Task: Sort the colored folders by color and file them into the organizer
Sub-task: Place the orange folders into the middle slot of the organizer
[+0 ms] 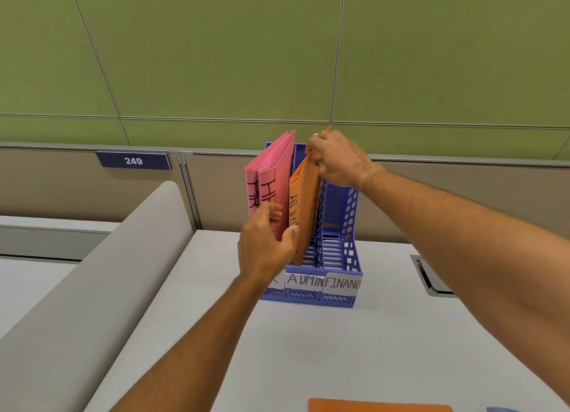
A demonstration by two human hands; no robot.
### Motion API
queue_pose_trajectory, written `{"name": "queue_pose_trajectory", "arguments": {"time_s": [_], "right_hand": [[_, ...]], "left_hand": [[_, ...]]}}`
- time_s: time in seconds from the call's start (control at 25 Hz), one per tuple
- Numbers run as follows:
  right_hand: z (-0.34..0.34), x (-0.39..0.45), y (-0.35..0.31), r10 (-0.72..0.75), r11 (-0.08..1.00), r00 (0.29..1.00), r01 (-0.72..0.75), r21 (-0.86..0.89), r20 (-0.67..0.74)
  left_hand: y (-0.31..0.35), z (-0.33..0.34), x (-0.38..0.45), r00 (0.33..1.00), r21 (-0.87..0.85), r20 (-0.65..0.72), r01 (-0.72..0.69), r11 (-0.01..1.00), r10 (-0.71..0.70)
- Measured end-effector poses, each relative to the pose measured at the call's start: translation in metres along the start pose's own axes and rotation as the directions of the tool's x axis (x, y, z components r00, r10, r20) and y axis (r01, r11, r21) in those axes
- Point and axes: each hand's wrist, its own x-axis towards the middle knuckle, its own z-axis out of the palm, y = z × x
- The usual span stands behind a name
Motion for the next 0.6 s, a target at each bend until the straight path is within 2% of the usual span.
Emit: {"name": "queue_pose_trajectory", "arguments": {"time_s": [0.2,0.36,0.6], "right_hand": [[0.004,-0.017,-0.001,0.041,0.999,0.996,-0.042,0.011,0.082],[0.003,-0.041,-0.008,0.096,0.995,0.994,-0.097,0.008,0.045],[0.005,-0.097,-0.025,0.186,0.982,0.982,-0.185,-0.038,0.025]], "left_hand": [[0.000,0.001,-0.005,0.996,0.166,0.064,-0.074,0.983,0.064],[0.001,-0.005,-0.008,0.987,0.252,0.094,-0.148,0.956,0.128],[0.015,-0.023,-0.020,0.975,0.395,0.188,-0.189,0.899,0.122]]}}
